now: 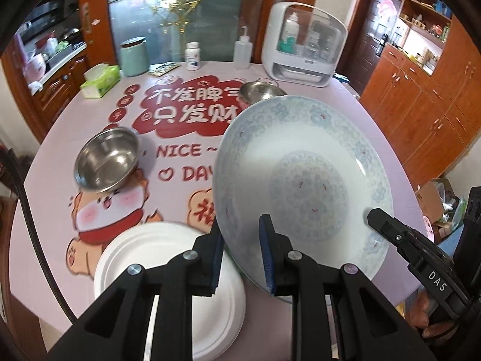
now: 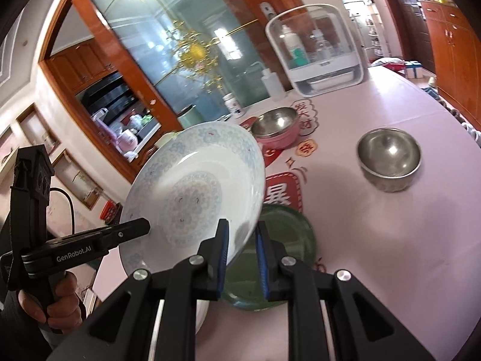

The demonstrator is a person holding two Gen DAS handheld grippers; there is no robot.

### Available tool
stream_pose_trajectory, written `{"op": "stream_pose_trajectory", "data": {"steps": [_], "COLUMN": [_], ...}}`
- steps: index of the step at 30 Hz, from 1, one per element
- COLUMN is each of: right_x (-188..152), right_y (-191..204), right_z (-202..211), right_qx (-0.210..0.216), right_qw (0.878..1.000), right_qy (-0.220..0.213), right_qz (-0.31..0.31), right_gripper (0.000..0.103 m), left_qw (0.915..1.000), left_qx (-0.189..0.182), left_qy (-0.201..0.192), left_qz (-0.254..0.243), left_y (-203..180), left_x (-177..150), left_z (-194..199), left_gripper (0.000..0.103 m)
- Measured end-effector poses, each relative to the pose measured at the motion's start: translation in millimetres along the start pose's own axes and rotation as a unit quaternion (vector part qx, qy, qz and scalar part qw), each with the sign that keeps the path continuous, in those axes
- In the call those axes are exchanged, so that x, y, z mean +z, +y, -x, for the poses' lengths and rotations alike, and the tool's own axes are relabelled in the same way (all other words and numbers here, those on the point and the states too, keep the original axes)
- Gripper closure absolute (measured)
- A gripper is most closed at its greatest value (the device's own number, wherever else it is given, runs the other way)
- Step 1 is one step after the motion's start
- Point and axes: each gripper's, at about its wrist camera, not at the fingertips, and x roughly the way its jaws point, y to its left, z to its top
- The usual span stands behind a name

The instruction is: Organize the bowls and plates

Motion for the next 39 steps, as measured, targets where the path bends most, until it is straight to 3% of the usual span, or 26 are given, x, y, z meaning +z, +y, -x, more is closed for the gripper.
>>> {"op": "stream_pose_trajectory", "data": {"steps": [20, 29, 39], "right_x": [-46, -69, -87], "right_y": [51, 70, 89], "right_z": [-42, -74, -102], "right_qx": [0.056, 0.051, 0.023], "right_qw": [0.994, 0.988, 0.983], "right_qy": [0.09, 0.139, 0.178], "right_qz": [0.039, 0.044, 0.042], "right_gripper": [0.086, 0.086, 0.086], "left_qw": [0.9948, 0.9906, 0.988], "left_qx": [0.052, 0.064, 0.064], "left_qy": [0.026, 0.066, 0.112], "left_qz": [0.084, 0.101, 0.084], "left_y": [73, 108, 140], "left_x": [-68, -89, -98], "left_z": [22, 4, -22], "left_gripper": [0.082, 0.082, 0.082]}}
